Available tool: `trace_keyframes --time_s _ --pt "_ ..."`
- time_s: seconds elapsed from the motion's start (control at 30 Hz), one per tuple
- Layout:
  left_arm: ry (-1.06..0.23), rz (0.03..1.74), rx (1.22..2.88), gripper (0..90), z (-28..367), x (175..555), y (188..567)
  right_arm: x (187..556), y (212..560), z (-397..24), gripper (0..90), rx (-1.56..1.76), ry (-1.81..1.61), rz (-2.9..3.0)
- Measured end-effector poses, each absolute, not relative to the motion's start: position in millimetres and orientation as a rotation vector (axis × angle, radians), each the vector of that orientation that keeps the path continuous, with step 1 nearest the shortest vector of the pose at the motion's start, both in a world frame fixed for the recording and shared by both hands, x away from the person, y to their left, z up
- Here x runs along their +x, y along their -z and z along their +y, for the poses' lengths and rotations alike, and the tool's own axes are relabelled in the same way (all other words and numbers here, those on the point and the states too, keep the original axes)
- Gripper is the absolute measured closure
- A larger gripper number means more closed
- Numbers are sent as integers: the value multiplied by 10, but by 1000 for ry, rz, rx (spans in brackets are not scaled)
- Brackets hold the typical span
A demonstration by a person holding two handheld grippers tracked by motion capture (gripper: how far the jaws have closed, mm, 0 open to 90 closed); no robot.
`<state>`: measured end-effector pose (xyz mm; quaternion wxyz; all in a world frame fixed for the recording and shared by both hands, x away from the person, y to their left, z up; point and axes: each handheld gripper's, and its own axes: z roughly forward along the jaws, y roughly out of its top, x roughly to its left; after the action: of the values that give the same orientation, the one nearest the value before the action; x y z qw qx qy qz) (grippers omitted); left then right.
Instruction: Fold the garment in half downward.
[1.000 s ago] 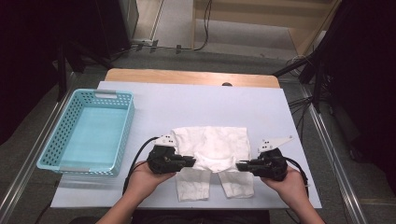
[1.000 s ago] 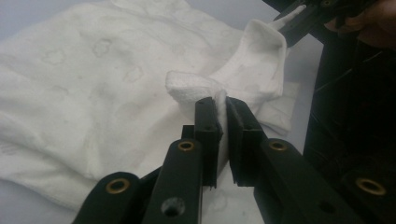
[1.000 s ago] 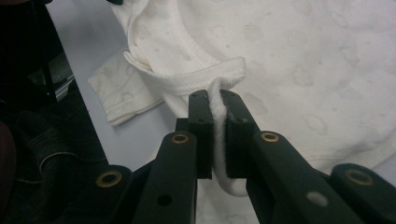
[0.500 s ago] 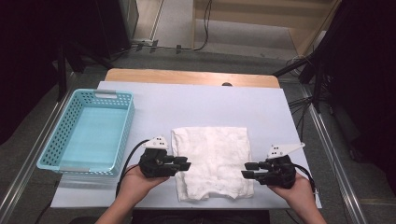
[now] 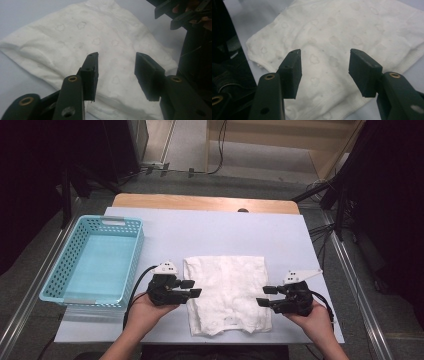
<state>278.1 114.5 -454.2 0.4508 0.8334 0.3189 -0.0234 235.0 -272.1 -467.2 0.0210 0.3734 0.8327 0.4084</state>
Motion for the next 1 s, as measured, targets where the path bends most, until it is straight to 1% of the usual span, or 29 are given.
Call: trace_keyframes --time_s 0.07,0.13,0.3,0.87,1.0 --pt "30 803 2056 451 1151 2802 4558 2375 4685 -2737 379 1184 -1261 2564" --pt "11 815 2055 419 1156 2829 4581 2399 4700 -2753 368 1217 -1252 2546" --pt "-32 824 2060 387 1160 2892 4610 2461 4732 -2787 354 1298 -1250 2516" --pt "-93 881 2067 375 1132 3123 4720 2701 4786 -2804 345 1337 -1254 2452" --pt "-126 906 2063 375 1133 3196 4746 2781 4809 -2823 345 1355 -1248 2427"
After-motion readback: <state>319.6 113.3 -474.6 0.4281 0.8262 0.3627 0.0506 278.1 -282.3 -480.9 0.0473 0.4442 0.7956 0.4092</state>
